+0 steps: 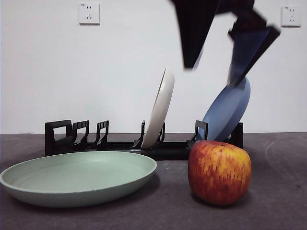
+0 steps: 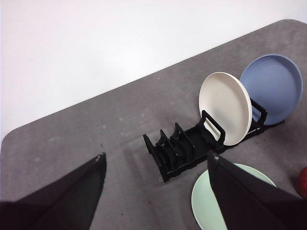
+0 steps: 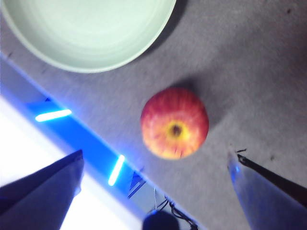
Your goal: Take the green plate from the plate rack,put the plate on the table,take the apple from the table,put the apple in the plate
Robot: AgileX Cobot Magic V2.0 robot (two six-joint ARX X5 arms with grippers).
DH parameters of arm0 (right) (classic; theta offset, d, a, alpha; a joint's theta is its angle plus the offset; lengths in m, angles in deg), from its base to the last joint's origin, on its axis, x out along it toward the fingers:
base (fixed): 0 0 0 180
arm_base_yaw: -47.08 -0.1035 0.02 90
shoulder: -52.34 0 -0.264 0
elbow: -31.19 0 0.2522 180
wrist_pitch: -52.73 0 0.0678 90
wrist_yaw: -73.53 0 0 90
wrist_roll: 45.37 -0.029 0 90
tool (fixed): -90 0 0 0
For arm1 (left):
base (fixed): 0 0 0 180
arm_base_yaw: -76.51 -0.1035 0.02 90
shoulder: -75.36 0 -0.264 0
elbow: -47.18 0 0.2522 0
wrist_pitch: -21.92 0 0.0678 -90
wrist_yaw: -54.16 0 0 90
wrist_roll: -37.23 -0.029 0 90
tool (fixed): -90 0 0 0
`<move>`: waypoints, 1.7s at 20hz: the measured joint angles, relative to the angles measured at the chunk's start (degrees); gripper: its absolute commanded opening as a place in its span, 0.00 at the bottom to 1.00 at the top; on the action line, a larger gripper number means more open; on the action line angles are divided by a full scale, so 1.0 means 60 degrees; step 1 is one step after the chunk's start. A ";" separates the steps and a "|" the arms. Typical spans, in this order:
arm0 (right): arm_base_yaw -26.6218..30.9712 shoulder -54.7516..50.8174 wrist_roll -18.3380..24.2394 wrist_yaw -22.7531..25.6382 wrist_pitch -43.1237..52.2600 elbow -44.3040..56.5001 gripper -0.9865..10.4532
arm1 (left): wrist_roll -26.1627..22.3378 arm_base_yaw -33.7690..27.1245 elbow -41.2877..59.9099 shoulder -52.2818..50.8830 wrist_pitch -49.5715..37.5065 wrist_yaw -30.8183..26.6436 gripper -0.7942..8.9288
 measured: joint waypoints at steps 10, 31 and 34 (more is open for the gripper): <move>0.0015 0.0164 -0.0015 0.0463 0.2353 0.2594 0.52 | -0.0004 0.0000 0.0000 -0.0036 0.0000 -0.0011 0.45; -0.0157 0.0237 -0.0281 -0.1129 0.2368 0.1144 0.07 | -0.0011 0.0000 0.0000 -0.0036 0.0000 0.0029 0.45; -0.0568 0.0168 -0.0357 -0.2058 0.2612 -0.0200 0.07 | -0.0011 0.0000 0.0000 -0.0036 0.0000 0.0033 0.45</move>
